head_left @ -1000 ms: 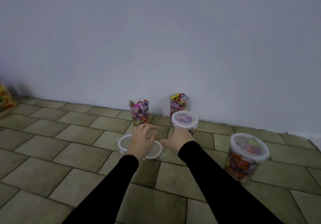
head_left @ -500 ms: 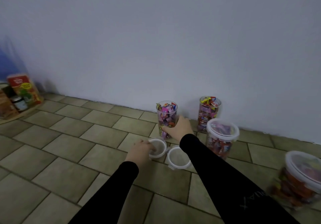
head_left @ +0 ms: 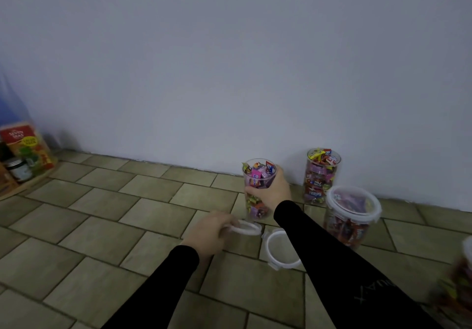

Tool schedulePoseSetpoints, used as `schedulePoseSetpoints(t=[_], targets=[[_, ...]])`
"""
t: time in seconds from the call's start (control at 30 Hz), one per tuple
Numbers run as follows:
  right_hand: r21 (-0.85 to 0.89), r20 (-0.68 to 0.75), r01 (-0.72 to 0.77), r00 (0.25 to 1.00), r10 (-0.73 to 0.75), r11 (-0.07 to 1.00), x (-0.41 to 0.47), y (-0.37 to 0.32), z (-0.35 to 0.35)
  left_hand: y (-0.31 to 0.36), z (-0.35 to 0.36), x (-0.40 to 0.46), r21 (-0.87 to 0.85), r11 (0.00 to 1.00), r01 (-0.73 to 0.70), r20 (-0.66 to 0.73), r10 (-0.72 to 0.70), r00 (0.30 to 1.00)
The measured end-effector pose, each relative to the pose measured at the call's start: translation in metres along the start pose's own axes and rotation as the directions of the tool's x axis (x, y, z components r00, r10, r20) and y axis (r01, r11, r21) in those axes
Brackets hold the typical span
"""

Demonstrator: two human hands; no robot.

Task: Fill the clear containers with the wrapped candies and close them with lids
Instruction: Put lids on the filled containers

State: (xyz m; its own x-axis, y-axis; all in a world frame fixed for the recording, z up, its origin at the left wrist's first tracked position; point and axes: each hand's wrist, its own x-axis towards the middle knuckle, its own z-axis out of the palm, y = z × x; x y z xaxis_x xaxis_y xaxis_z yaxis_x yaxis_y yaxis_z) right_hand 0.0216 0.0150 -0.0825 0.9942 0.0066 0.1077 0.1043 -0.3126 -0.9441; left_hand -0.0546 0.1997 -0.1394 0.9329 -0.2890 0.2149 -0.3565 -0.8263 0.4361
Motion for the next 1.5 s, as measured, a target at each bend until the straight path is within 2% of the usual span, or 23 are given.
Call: schedulePoseSetpoints(t=[0.07,0.13,0.2,0.27,0.33,0.4,0.53,0.67,0.77,1.03,1.3,1.43,1.5], targets=[[-0.004,0.027,-0.001,1.000,0.001,1.000,-0.002,0.001,-0.006,0.009,-0.007,0.005,-0.147,0.987,0.058,-0.066,-0.068,0.996],[-0.008,0.050,0.000,0.999,0.000,1.000,-0.004,0.005,-0.014,0.029,-0.018,0.013,-0.352,0.934,0.065,-0.104,-0.108,0.989],[-0.032,0.062,0.004,0.998,-0.002,0.999,-0.005,0.008,-0.023,0.053,-0.031,0.025,-0.493,0.870,0.014,-0.169,-0.111,0.979],[-0.075,0.071,0.003,0.997,0.003,0.997,-0.006,0.012,-0.031,0.077,-0.041,0.039,-0.553,0.832,-0.025,-0.241,-0.131,0.962],[-0.076,0.098,-0.015,0.995,0.022,0.997,-0.008,0.016,-0.034,0.094,-0.048,0.055,-0.569,0.822,-0.008,-0.265,-0.173,0.949],[-0.093,0.128,-0.008,0.992,0.020,0.996,-0.014,0.020,-0.034,0.108,-0.050,0.069,-0.559,0.829,0.030,-0.215,-0.180,0.960],[-0.147,0.149,0.047,0.989,-0.024,0.988,-0.026,0.024,-0.033,0.120,-0.055,0.091,-0.344,0.933,0.109,-0.151,-0.169,0.974],[-0.055,0.129,0.092,0.988,-0.084,0.994,-0.039,0.019,-0.039,0.113,-0.056,0.104,-0.263,0.940,0.218,-0.083,-0.248,0.965],[0.011,0.093,0.087,0.992,-0.087,0.996,-0.043,0.021,-0.039,0.109,-0.050,0.105,-0.402,0.855,0.327,-0.019,-0.365,0.931],[0.000,0.167,0.090,0.982,-0.088,0.996,-0.037,0.015,-0.044,0.107,-0.039,0.101,-0.629,0.689,0.359,0.014,-0.452,0.892],[-0.010,0.190,0.014,0.982,-0.012,1.000,-0.032,0.022,-0.042,0.104,-0.035,0.101,-0.588,0.703,0.400,-0.022,-0.508,0.861],[-0.046,0.192,-0.003,0.981,0.011,0.999,-0.031,0.023,-0.040,0.106,-0.035,0.101,-0.615,0.638,0.464,0.012,-0.580,0.814],[-0.061,0.182,-0.008,0.983,0.019,0.998,-0.033,0.022,-0.040,0.107,-0.036,0.101,-0.561,0.686,0.464,-0.032,-0.578,0.816]])
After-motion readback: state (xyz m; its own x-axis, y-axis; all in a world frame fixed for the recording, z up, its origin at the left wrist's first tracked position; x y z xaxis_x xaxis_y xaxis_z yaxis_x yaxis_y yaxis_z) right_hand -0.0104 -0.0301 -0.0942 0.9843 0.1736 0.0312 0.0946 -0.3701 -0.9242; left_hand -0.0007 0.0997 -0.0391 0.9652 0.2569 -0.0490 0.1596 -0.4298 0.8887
